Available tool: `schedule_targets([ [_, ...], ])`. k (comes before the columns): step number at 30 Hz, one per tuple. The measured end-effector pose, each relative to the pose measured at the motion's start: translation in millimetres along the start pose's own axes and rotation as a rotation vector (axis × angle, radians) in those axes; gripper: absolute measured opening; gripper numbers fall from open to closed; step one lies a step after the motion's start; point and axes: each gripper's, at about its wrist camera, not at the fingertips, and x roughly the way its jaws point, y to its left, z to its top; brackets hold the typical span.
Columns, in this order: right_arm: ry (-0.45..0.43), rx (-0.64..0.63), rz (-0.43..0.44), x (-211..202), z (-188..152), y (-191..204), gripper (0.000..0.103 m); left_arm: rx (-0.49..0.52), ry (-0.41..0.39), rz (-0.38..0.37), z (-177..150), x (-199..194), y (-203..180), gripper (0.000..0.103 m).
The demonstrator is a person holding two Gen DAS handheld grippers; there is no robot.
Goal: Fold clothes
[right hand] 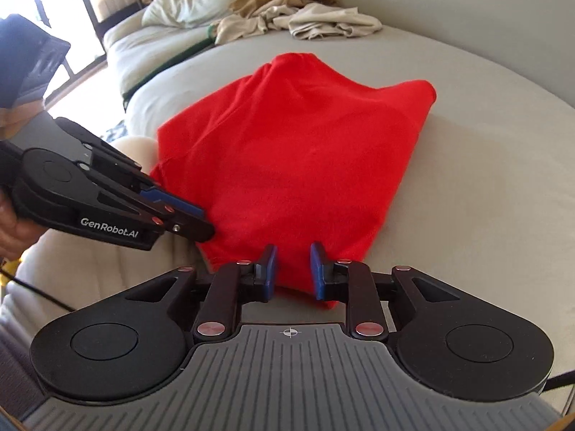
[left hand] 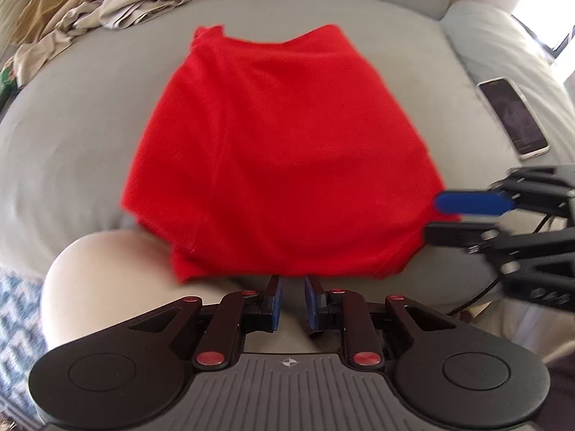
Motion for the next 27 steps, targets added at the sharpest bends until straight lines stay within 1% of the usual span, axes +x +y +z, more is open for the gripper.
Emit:
schedule_targets([
  [1, -0.013, 0.023, 0.014, -9, 0, -5, 0.044, -0.009, -0.018, -0.008, 0, -6, 5, 0.014],
  [2, -0.032, 0.046, 0.025, -18, 1, -11, 0.051, -0.033, -0.053, -0.039, 3, -14, 12, 0.015],
  [3, -0.057, 0.071, 0.027, -25, 4, -17, 0.052, -0.067, -0.098, -0.085, 8, -21, 20, 0.016],
  [5, -0.113, 0.134, 0.026, -33, 13, -33, 0.053, -0.135, -0.188, -0.171, 23, -32, 31, 0.022],
  [6, -0.136, 0.180, 0.034, -32, 18, -43, 0.055, -0.166, -0.227, -0.199, 33, -33, 35, 0.023],
  [7, -0.164, 0.243, 0.054, -27, 23, -55, 0.055, -0.198, -0.266, -0.227, 44, -34, 39, 0.028],
  [8, -0.198, 0.315, 0.080, -20, 27, -67, 0.055, -0.218, -0.293, -0.239, 55, -31, 42, 0.030],
  [10, -0.250, 0.435, 0.131, -4, 36, -89, 0.055, -0.237, -0.324, -0.235, 79, -18, 42, 0.029],
  [11, -0.259, 0.470, 0.155, 7, 42, -95, 0.051, -0.246, -0.340, -0.233, 91, -11, 43, 0.028],
  [12, -0.269, 0.504, 0.178, 18, 47, -101, 0.040, -0.249, -0.353, -0.232, 102, -3, 43, 0.027],
  [13, -0.278, 0.539, 0.202, 28, 52, -108, 0.031, -0.247, -0.365, -0.232, 112, 7, 44, 0.023],
  [14, -0.288, 0.573, 0.225, 39, 57, -114, 0.020, -0.248, -0.370, -0.231, 122, 16, 45, 0.018],
  [15, -0.297, 0.607, 0.249, 50, 63, -120, 0.019, -0.270, -0.371, -0.229, 129, 25, 50, 0.017],
  [16, -0.293, 0.619, 0.275, 62, 69, -125, 0.019, -0.308, -0.373, -0.229, 133, 34, 57, 0.009],
  [17, -0.280, 0.622, 0.293, 73, 76, -128, 0.019, -0.346, -0.375, -0.229, 138, 43, 65, 0.004],
  [20, -0.213, 0.633, 0.335, 111, 90, -139, 0.019, -0.525, -0.398, -0.245, 130, 65, 96, 0.001],
  [21, -0.190, 0.650, 0.338, 125, 92, -144, 0.010, -0.590, -0.407, -0.251, 126, 72, 107, 0.002],
  [22, -0.186, 0.678, 0.328, 135, 92, -152, 0.004, -0.655, -0.421, -0.261, 122, 77, 117, 0.003],
  [23, -0.193, 0.711, 0.309, 143, 91, -161, 0.001, -0.720, -0.441, -0.276, 116, 81, 125, 0.004],
  [24, -0.220, 0.765, 0.294, 149, 88, -173, 0.000, -0.782, -0.458, -0.282, 111, 84, 133, 0.005],
  [25, -0.259, 0.830, 0.279, 152, 83, -188, 0.000, -0.837, -0.467, -0.257, 108, 86, 140, 0.005],
  [26, -0.296, 0.885, 0.234, 152, 81, -199, 0.000, -0.878, -0.469, -0.231, 106, 87, 146, 0.002],
  [27, -0.332, 0.933, 0.169, 149, 79, -210, 0.000, -0.911, -0.472, -0.230, 104, 88, 153, 0.002],
])
